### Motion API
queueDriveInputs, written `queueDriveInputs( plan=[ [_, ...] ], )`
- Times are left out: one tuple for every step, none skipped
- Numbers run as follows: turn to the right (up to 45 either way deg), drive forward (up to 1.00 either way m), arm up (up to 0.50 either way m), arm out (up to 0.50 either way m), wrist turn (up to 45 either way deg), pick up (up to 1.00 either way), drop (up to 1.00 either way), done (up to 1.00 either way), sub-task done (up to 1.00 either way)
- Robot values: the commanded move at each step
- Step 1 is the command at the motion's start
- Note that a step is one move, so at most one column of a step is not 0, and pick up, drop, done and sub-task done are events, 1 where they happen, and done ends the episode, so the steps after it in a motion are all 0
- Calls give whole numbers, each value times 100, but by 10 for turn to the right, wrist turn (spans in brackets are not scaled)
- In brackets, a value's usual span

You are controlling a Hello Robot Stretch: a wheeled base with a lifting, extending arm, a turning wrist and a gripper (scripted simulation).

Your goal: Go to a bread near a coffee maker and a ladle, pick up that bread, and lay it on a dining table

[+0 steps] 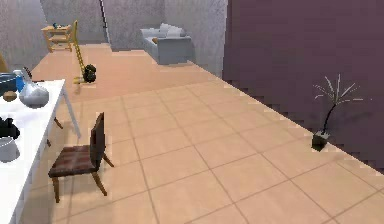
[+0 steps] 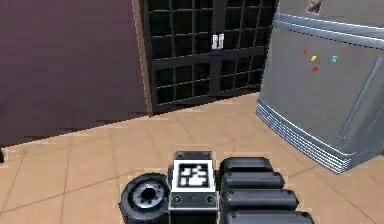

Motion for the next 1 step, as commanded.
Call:
queueDriveInputs(
  plan=[
    [-60,0,0,0,0,0,0,0,0]
  ],
)
